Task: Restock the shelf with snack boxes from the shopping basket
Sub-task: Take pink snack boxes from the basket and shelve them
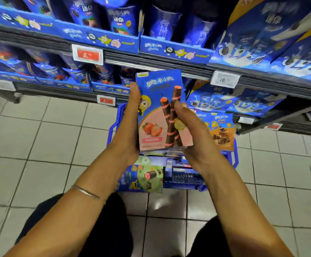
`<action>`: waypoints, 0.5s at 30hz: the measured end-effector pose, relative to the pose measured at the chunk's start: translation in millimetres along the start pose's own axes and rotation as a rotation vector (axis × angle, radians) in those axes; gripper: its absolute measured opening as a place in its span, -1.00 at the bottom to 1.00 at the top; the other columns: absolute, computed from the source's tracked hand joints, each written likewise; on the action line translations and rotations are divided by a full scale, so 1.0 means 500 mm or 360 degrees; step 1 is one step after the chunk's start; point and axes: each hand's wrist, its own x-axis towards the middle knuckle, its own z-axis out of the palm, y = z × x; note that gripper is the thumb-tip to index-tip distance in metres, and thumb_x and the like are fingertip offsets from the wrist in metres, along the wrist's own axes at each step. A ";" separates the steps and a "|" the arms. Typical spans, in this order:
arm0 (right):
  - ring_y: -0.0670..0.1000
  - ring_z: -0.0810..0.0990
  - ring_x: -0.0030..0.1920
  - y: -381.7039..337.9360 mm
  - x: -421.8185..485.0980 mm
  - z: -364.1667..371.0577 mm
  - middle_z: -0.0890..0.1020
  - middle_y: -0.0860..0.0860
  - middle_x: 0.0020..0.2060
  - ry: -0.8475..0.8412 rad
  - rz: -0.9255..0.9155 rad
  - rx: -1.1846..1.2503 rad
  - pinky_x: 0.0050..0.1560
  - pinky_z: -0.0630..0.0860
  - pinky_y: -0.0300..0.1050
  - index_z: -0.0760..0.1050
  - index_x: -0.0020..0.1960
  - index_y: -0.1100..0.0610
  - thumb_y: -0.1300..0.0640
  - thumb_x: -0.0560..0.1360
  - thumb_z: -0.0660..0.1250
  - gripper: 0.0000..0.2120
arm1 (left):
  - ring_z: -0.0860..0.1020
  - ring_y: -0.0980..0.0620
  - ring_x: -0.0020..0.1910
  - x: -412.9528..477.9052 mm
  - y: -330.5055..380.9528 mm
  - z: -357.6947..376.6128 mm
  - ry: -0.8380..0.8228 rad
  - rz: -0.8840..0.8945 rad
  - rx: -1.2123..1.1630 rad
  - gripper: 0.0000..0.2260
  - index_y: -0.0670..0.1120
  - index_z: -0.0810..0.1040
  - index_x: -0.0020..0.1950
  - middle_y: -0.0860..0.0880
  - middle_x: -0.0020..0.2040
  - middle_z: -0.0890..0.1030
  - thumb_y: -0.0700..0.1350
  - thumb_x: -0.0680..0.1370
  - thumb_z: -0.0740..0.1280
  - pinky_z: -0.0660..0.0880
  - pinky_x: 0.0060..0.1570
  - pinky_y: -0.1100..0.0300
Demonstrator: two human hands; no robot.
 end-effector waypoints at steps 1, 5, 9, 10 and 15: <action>-0.39 0.63 -0.11 -0.041 -0.015 0.021 0.57 0.11 0.15 -0.0019 0.0016 -0.0016 0.14 0.48 -0.14 0.53 0.04 0.00 0.05 0.62 0.27 -0.92 | 0.66 -0.17 0.29 -0.023 0.025 0.015 0.0022 -0.0004 -0.0013 -0.32 0.10 0.62 0.41 -0.09 0.33 0.68 0.45 0.63 -0.05 0.66 0.14 -0.15; -0.21 0.69 0.03 -0.157 -0.090 0.081 0.71 -0.11 0.06 -0.0140 0.0124 0.0220 0.11 0.59 -0.12 0.65 0.02 -0.12 -0.09 0.49 0.38 -0.85 | 0.66 -0.13 0.31 -0.118 0.150 0.103 0.0020 0.0054 0.0001 -0.31 0.13 0.68 0.34 -0.07 0.35 0.67 0.45 0.61 -0.08 0.66 0.14 -0.09; -0.05 0.63 0.22 -0.300 -0.202 0.136 0.68 -0.11 0.17 -0.0121 0.0083 0.0232 0.23 0.56 -0.03 0.59 0.27 -0.07 -0.13 0.50 0.37 -0.64 | 0.67 -0.16 0.29 -0.225 0.284 0.221 0.0046 0.0061 0.0062 -0.25 0.09 0.66 0.37 -0.10 0.34 0.68 0.49 0.58 -0.09 0.66 0.14 -0.10; 0.00 0.62 0.25 -0.343 -0.232 0.152 0.66 -0.08 0.19 -0.0110 0.0088 0.0208 0.27 0.53 0.04 0.54 0.31 -0.01 -0.16 0.47 0.40 -0.54 | 0.67 -0.17 0.27 -0.255 0.317 0.254 0.0052 0.0064 0.0076 -0.24 0.09 0.66 0.37 -0.10 0.33 0.68 0.50 0.57 -0.09 0.67 0.13 -0.11; 0.09 0.66 0.11 -0.557 -0.381 0.231 0.69 0.03 -0.01 -0.0163 0.0086 0.0065 0.06 0.62 -0.07 0.59 0.13 0.02 -0.14 0.58 0.32 -0.73 | 0.72 -0.12 0.18 -0.419 0.466 0.418 0.0106 0.0078 0.0234 -0.30 0.17 0.75 0.18 -0.08 0.23 0.73 0.50 0.55 -0.06 0.70 -0.04 0.00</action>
